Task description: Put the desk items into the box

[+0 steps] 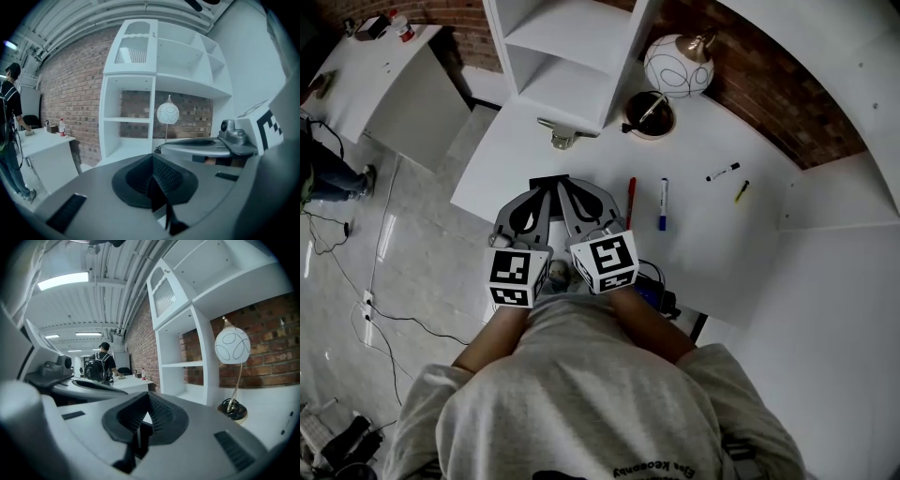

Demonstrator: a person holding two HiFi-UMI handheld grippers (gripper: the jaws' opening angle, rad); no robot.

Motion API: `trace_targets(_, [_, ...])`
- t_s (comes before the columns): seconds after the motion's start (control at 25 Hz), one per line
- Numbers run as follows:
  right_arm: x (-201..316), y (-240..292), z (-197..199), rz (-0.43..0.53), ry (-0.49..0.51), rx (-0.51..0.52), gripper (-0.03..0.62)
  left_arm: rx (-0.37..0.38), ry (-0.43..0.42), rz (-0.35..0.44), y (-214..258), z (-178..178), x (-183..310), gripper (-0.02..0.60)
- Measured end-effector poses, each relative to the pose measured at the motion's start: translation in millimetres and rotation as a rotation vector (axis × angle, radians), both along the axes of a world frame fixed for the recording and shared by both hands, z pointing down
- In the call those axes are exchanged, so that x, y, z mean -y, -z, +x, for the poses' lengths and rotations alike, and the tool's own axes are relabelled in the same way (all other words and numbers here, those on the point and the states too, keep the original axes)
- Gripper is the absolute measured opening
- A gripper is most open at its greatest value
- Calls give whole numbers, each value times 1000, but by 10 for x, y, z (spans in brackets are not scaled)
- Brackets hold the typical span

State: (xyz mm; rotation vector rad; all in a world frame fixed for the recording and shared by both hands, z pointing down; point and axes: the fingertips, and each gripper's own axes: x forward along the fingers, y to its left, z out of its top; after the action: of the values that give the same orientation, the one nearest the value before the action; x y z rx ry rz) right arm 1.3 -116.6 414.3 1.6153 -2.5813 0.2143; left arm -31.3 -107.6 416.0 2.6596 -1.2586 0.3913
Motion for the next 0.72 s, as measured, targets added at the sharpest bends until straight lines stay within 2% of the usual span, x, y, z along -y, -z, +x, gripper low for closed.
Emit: trace_targets(0.72, [-244, -123, 1136, -62, -286, -16, 17, 5, -254, -29, -90, 963, -196, 4])
